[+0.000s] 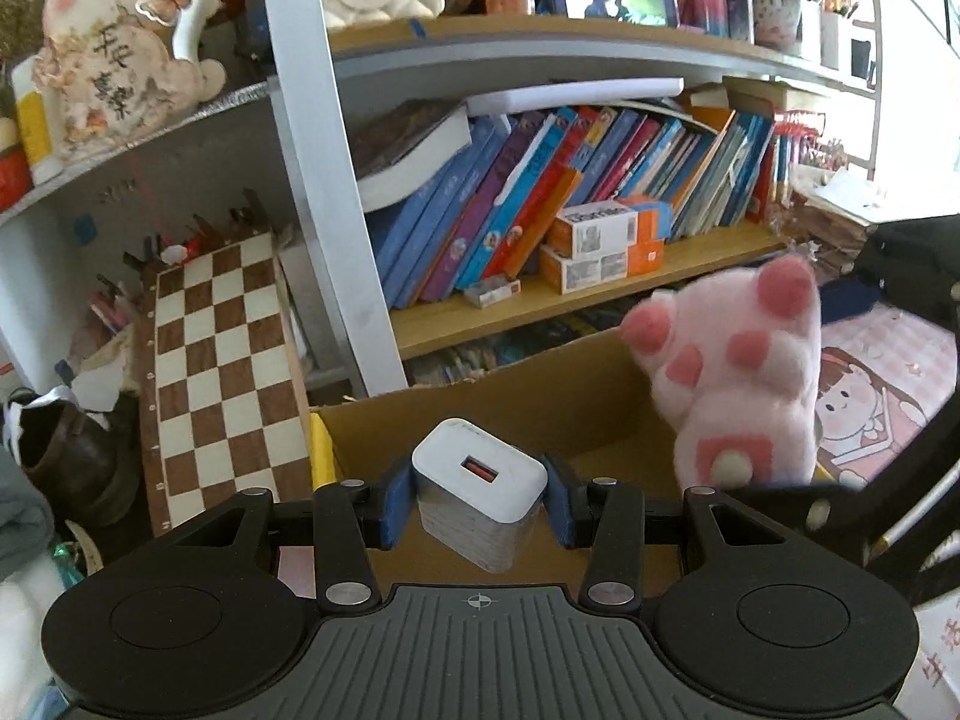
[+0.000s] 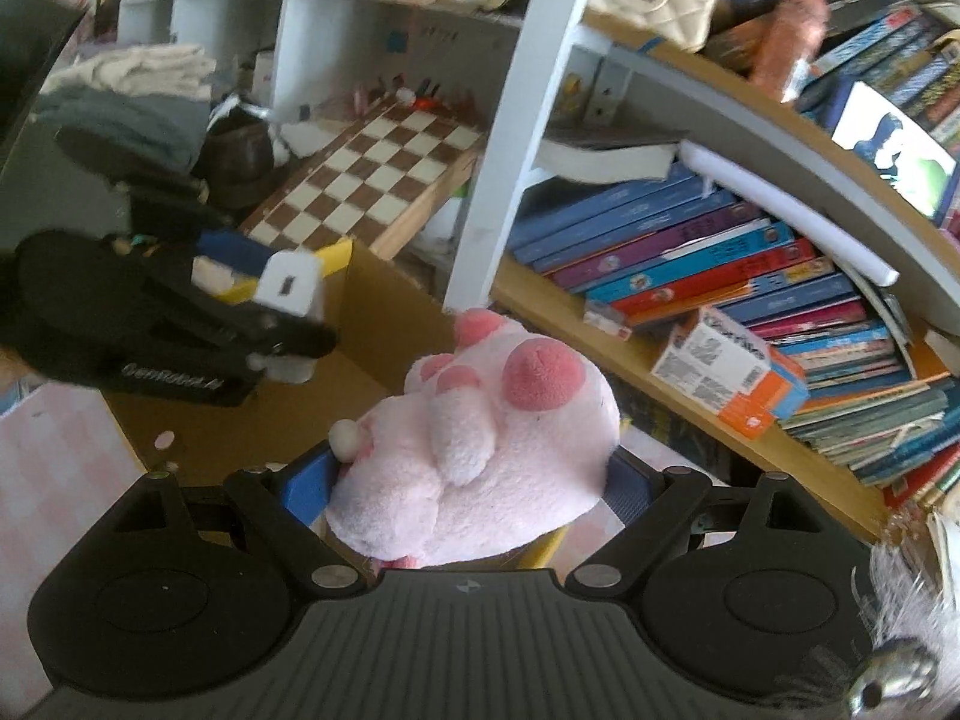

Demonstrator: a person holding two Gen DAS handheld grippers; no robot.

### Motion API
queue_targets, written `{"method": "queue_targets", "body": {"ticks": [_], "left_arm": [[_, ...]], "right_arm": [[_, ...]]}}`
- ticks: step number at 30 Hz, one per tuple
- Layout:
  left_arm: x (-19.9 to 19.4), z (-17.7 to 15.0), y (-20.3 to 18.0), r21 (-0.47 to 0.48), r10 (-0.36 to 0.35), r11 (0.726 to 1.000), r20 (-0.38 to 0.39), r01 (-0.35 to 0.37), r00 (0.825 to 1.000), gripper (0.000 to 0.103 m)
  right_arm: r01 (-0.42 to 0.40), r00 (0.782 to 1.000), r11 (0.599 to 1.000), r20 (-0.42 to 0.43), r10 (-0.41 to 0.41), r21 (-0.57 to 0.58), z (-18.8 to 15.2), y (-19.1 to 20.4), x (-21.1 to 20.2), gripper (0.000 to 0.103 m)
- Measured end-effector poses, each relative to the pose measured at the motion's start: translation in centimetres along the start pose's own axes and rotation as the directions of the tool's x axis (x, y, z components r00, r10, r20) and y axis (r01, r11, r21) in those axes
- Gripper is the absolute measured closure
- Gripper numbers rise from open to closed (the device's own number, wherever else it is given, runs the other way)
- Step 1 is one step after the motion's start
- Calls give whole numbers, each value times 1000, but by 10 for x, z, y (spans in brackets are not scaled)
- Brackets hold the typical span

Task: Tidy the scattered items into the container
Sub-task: 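Lower both tools into the box and open them to release charger and pig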

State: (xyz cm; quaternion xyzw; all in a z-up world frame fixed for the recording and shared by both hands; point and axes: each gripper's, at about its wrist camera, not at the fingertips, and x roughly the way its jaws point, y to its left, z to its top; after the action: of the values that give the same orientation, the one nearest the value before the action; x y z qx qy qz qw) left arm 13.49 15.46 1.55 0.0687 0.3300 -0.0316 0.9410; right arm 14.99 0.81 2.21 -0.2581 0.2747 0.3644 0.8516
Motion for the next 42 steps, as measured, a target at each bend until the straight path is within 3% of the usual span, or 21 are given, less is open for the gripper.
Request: {"method": "queue_targets", "body": {"ticks": [14, 27, 42], "left_arm": [[74, -2, -6, -21, -42, 999, -175, 39, 984, 60], [94, -4, 0, -64, -52, 997, -306, 34, 951, 59], [106, -7, 1, -80, -85, 995, -393, 58, 916, 59]], "right_arm": [[-93, 989, 991, -128, 80, -99, -5, 11, 63, 14], [-159, 962, 978, -244, 123, -132, -13, 16, 92, 14], [-181, 952, 975, -272, 140, -131, -11, 16, 98, 14]]}}
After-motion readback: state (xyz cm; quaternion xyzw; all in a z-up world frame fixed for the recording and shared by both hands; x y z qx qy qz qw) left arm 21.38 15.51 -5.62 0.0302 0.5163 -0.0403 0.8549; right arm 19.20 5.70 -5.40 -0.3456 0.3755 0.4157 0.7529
